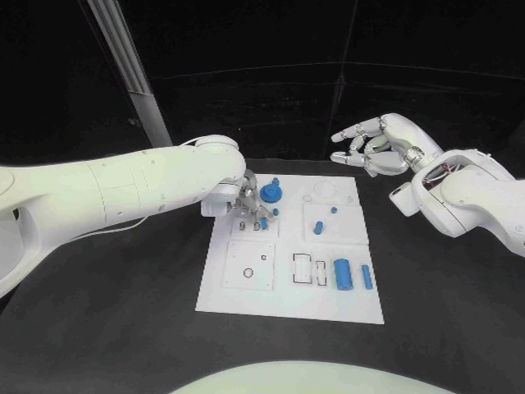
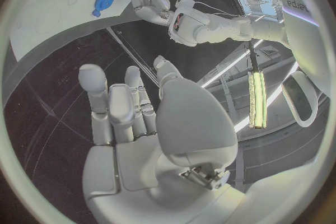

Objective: Assemble the parts on the task board

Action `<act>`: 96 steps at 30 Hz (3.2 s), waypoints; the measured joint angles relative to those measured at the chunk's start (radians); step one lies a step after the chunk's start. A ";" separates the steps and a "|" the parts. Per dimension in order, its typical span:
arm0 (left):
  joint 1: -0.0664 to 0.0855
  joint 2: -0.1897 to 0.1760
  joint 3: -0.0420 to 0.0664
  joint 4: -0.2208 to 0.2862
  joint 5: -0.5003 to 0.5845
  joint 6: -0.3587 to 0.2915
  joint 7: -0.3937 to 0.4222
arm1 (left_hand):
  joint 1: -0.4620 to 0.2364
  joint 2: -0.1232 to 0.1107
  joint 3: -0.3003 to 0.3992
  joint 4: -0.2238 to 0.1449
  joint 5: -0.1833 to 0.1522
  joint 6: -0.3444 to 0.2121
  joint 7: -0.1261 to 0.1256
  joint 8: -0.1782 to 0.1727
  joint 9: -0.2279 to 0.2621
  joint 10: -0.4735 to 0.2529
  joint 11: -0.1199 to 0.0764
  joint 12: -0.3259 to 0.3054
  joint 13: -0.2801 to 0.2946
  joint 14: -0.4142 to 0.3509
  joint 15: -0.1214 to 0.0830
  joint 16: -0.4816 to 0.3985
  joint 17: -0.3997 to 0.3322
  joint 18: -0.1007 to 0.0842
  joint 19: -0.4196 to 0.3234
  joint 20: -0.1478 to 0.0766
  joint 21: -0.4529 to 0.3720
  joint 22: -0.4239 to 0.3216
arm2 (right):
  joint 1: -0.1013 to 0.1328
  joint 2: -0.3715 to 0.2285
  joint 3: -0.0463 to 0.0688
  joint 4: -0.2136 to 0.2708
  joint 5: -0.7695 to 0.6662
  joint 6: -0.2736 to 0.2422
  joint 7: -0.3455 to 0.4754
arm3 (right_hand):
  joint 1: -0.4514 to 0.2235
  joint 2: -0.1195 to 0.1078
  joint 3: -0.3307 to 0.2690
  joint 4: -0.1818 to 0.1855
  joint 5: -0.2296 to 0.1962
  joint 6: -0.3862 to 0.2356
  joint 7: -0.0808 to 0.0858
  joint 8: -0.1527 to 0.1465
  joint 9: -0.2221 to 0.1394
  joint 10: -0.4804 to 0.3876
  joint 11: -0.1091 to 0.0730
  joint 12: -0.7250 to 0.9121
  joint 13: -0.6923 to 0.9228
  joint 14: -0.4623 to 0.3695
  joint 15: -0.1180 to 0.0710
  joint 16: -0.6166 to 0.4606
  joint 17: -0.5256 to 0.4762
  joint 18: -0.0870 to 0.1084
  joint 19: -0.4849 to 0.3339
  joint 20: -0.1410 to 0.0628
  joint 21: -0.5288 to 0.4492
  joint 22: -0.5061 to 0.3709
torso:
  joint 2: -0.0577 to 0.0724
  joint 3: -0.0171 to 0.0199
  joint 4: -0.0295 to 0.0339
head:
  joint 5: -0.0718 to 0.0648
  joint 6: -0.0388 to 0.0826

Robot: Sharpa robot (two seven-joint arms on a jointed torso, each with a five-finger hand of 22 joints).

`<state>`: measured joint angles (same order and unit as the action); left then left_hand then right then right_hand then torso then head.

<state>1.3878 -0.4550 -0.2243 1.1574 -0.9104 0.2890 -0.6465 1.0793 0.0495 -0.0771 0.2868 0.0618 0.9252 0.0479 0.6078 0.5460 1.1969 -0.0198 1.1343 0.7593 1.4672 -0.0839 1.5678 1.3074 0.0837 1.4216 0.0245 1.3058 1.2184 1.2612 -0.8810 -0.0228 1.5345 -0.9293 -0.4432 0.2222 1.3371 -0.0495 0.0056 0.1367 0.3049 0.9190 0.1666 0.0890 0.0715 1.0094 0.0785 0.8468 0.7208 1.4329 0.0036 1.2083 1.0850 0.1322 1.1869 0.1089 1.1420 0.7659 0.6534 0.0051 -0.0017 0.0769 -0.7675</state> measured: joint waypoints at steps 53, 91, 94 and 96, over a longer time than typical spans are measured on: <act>-0.007 0.021 0.000 0.002 -0.001 0.002 0.011 | 0.095 0.009 0.026 -0.026 0.000 0.004 0.004 -0.038 0.009 -0.007 0.007 -0.009 0.001 0.000 0.000 0.000 0.000 0.000 -0.003 0.003 -0.004 -0.001 | 0.000 0.028 0.000 -0.023 0.001 0.004 -0.010 | 0.008 0.008 -0.005 0.005 0.028 -0.004 0.004 0.000 0.000 0.000 0.000 0.000 -0.012 0.000 0.000 -0.003 -0.003 0.000 0.000 0.000 -0.008 -0.005 | 0.001 0.0017 0.0012 | -0.001 -0.014; -0.011 -0.088 0.001 0.137 0.003 -0.161 0.067 | 0.180 -0.133 0.520 -0.078 0.026 0.004 0.003 -0.064 0.088 0.022 0.003 -0.040 0.029 0.000 0.000 0.000 0.000 0.000 0.004 0.003 0.010 0.037 | 0.000 0.036 0.000 -0.038 0.001 0.008 -0.011 | 0.008 0.008 -0.008 0.008 0.036 -0.004 0.004 0.000 0.000 0.000 0.000 0.000 -0.016 0.000 0.000 -0.003 -0.005 0.000 0.000 0.000 -0.008 -0.008 | 0.000 0.0029 0.0033 | 0.009 -0.022; -0.011 -0.101 0.000 0.146 0.003 -0.184 0.067 | 0.178 -0.134 0.524 -0.074 0.026 0.004 0.003 -0.064 0.090 0.022 0.003 -0.035 0.034 0.000 0.000 0.000 0.000 0.000 0.004 0.003 0.010 0.040 | 0.000 0.035 0.000 -0.039 0.001 0.009 -0.011 | 0.008 0.008 -0.008 0.008 0.036 -0.004 0.004 0.000 0.000 0.000 0.000 0.000 -0.016 0.000 0.000 -0.003 -0.005 0.000 0.000 0.000 -0.008 -0.008 | 0.000 0.0030 0.0037 | 0.010 -0.022; -0.012 -0.107 0.000 0.152 0.003 -0.201 0.067 | 0.171 -0.132 0.525 -0.075 0.026 0.004 0.004 -0.059 0.092 0.026 0.007 -0.033 0.039 0.000 0.000 0.000 0.000 0.000 0.004 0.003 0.013 0.042 | 0.000 0.035 0.000 -0.040 0.001 0.009 -0.011 | 0.008 0.008 -0.008 0.008 0.036 -0.004 0.004 0.000 0.000 0.000 0.000 0.000 -0.016 0.000 0.000 -0.003 -0.005 0.000 0.000 0.000 -0.008 -0.008 | 0.000 0.0032 0.0043 | 0.011 -0.023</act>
<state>1.3761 -0.5621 -0.2242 1.3091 -0.9069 0.0880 -0.5796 1.2506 -0.0829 0.4475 0.2122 0.0880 0.9293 0.0514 0.5486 0.6384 1.2226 -0.0131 1.1012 0.7988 1.4670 -0.0839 1.5677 1.3074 0.0840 1.4256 0.0276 1.3184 1.2609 1.2610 -0.8459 -0.0230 1.4949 -0.9282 -0.4339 0.2109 1.3449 -0.0417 -0.0023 0.1446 0.3406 0.9153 0.1702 0.0890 0.0711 1.0094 0.0786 0.8469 0.7052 1.4329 0.0036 1.2049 1.0801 0.1322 1.1869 0.1089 1.1337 0.7583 0.6536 0.0082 0.0026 0.0880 -0.7900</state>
